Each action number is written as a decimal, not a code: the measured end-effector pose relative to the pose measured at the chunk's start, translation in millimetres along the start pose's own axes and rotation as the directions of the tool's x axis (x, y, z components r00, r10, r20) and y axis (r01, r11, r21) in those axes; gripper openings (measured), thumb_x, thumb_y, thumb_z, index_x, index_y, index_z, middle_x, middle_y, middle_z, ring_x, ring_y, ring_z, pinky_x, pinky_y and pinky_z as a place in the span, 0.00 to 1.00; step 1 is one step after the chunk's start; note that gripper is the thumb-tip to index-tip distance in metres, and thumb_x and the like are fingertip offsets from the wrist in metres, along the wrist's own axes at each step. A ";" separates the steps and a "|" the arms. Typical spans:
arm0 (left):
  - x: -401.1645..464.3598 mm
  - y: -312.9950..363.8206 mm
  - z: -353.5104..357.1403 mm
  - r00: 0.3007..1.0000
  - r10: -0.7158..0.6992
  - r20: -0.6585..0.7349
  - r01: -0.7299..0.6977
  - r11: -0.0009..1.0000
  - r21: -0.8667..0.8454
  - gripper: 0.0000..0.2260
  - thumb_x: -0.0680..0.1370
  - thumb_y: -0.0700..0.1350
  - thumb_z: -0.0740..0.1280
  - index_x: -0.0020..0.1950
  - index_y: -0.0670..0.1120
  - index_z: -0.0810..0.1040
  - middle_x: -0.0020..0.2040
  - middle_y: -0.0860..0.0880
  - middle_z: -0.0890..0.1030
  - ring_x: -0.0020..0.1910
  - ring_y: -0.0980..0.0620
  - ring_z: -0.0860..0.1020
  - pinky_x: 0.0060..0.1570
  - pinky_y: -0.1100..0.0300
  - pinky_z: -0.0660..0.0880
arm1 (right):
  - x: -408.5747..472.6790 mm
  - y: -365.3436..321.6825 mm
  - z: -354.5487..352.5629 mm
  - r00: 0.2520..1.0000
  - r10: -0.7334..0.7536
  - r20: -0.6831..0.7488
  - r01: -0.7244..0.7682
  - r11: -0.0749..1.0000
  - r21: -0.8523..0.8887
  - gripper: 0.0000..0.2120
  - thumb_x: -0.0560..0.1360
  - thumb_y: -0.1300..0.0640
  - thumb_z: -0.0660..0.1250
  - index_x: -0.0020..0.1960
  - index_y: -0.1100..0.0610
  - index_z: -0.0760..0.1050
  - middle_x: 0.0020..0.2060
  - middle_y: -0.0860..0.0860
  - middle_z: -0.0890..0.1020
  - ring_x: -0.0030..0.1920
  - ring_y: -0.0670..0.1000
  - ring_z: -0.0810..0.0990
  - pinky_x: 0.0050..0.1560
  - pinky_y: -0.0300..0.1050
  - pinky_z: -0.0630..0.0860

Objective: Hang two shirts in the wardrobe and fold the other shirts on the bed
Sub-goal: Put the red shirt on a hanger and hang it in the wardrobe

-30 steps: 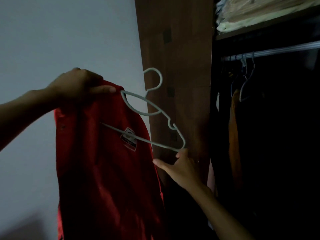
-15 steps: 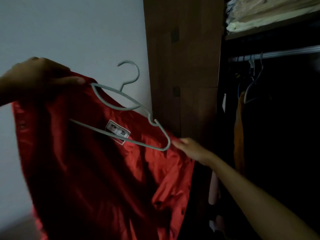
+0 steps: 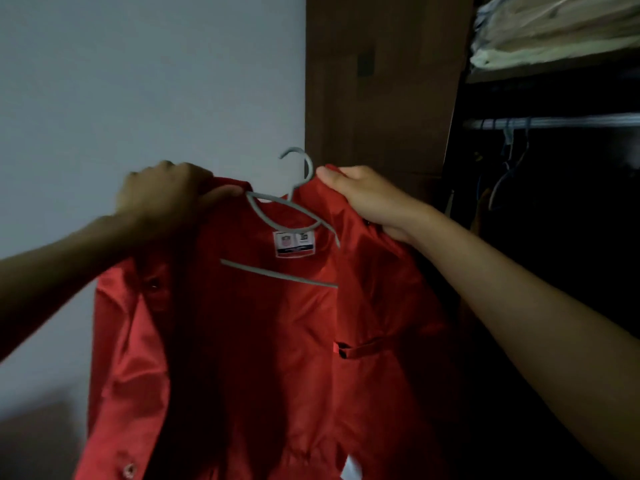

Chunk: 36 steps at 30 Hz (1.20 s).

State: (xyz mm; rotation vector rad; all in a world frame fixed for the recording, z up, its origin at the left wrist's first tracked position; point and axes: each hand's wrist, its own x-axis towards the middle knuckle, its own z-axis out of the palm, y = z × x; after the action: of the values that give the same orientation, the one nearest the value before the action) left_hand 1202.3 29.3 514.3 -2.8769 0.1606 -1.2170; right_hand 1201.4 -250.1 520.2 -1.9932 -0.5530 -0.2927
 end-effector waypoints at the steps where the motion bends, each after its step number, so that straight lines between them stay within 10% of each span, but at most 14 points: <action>1: -0.4 3.3 4.4 0.996 -0.061 0.060 0.065 0.996 -0.062 0.31 0.74 0.76 0.53 0.43 0.51 0.79 0.44 0.44 0.82 0.46 0.38 0.81 0.41 0.50 0.72 | -2.4 -2.5 -0.1 1.000 0.012 0.026 -0.012 1.000 0.000 0.16 0.82 0.49 0.62 0.56 0.60 0.82 0.49 0.55 0.87 0.50 0.50 0.86 0.55 0.44 0.80; 8: 7.8 -33.0 0.6 0.982 -0.185 0.044 0.190 0.969 -0.156 0.37 0.69 0.80 0.52 0.54 0.53 0.83 0.53 0.41 0.84 0.52 0.36 0.80 0.44 0.48 0.73 | -30.6 27.4 -90.3 0.959 0.277 0.063 -0.247 0.921 -0.300 0.18 0.69 0.55 0.79 0.57 0.57 0.83 0.50 0.53 0.87 0.52 0.53 0.86 0.56 0.48 0.82; 13: -4.7 19.5 -10.7 0.996 0.010 0.088 0.013 0.968 -0.251 0.32 0.71 0.78 0.53 0.50 0.56 0.82 0.51 0.44 0.85 0.50 0.38 0.81 0.44 0.49 0.74 | -40.4 31.1 -92.8 0.933 0.359 0.028 -0.357 0.931 -0.077 0.15 0.72 0.63 0.74 0.59 0.61 0.81 0.52 0.60 0.86 0.52 0.57 0.86 0.52 0.50 0.83; 18: -31.1 99.2 18.0 0.977 0.201 0.067 -0.189 0.969 -0.159 0.28 0.77 0.73 0.50 0.45 0.51 0.77 0.45 0.46 0.83 0.41 0.42 0.81 0.40 0.53 0.72 | -43.0 7.6 -30.6 0.940 0.332 0.079 -0.340 0.934 0.107 0.11 0.73 0.64 0.74 0.52 0.67 0.76 0.48 0.64 0.83 0.51 0.61 0.84 0.58 0.54 0.81; 30: -14.4 118.5 61.0 0.972 0.071 0.224 -0.068 0.997 -0.021 0.19 0.84 0.54 0.54 0.68 0.45 0.74 0.62 0.39 0.80 0.60 0.36 0.79 0.57 0.48 0.73 | -48.8 -28.3 28.0 0.969 0.235 -0.080 -0.194 0.918 0.346 0.26 0.63 0.67 0.79 0.58 0.61 0.74 0.43 0.54 0.81 0.41 0.49 0.83 0.39 0.41 0.80; 36: -2.6 95.8 53.6 0.993 -0.006 0.120 0.010 0.999 -0.033 0.18 0.83 0.56 0.56 0.61 0.45 0.77 0.58 0.38 0.81 0.57 0.36 0.80 0.53 0.48 0.74 | -61.1 -36.0 38.0 0.986 0.087 -0.144 -0.030 0.933 0.357 0.33 0.64 0.71 0.78 0.65 0.55 0.70 0.47 0.52 0.82 0.45 0.48 0.83 0.51 0.45 0.82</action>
State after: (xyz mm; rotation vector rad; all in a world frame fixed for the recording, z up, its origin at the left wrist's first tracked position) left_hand 1230.4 -67.2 470.0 -2.9722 0.1693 -1.0479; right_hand 1129.3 -218.1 504.1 -1.6173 -0.4109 -0.2888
